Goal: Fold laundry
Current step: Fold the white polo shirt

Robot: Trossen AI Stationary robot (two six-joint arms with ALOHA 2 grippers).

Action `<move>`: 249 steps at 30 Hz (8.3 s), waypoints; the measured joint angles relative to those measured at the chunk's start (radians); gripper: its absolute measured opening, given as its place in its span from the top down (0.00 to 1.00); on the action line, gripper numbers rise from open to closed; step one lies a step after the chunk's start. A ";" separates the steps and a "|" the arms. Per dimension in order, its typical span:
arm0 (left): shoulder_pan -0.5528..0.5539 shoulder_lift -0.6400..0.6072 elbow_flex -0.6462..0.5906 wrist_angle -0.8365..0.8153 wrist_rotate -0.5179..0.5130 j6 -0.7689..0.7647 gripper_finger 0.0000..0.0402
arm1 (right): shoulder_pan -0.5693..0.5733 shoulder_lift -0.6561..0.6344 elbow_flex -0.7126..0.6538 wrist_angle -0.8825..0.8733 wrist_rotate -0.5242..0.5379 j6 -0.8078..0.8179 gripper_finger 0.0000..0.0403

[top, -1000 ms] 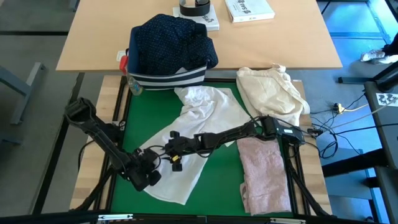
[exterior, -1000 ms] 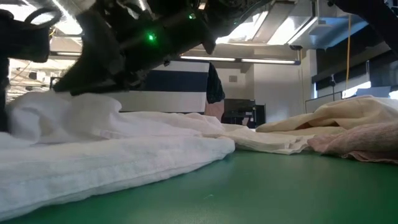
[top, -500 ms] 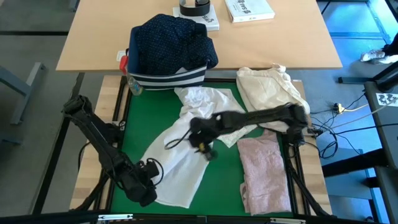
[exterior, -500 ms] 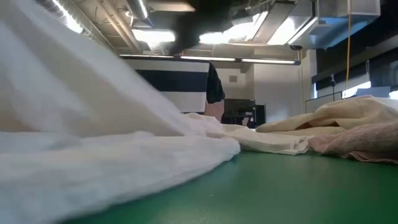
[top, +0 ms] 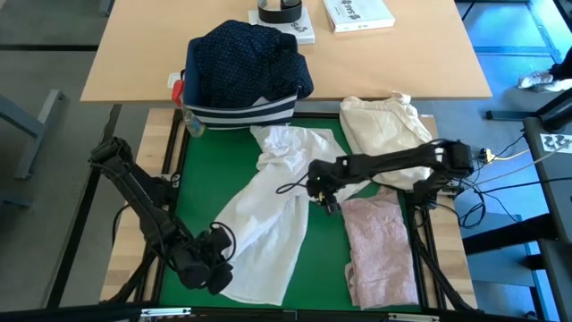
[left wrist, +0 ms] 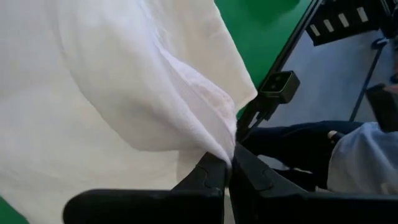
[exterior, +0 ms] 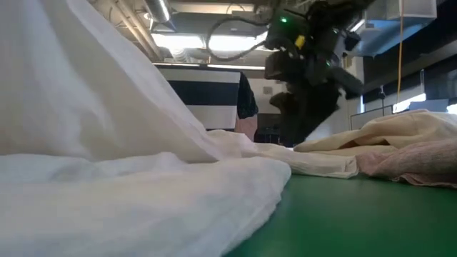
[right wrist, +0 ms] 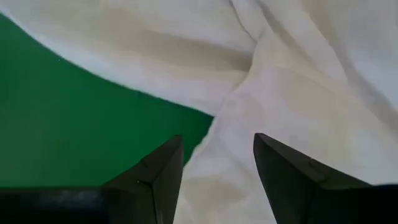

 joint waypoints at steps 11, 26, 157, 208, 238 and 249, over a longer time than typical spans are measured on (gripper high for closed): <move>-0.012 0.000 -0.002 -0.043 0.035 -0.029 1.00 | 0.002 0.032 -0.094 0.170 0.089 0.100 0.51; -0.041 -0.033 0.001 -0.087 0.069 -0.169 1.00 | 0.002 0.069 -0.029 0.037 0.163 0.014 0.95; -0.037 0.135 -0.292 0.195 0.033 -0.070 0.63 | 0.179 0.100 0.056 0.157 0.069 0.356 0.70; -0.028 -0.029 -0.313 0.060 0.277 0.053 0.71 | 0.179 0.192 0.111 0.094 0.024 0.284 0.70; -0.052 0.270 -0.308 0.345 0.220 -0.183 0.64 | -0.359 0.363 0.194 0.333 0.185 0.354 0.70; 0.007 0.178 -0.318 0.137 0.284 -0.046 0.66 | -0.543 0.278 0.187 0.167 0.341 0.349 0.70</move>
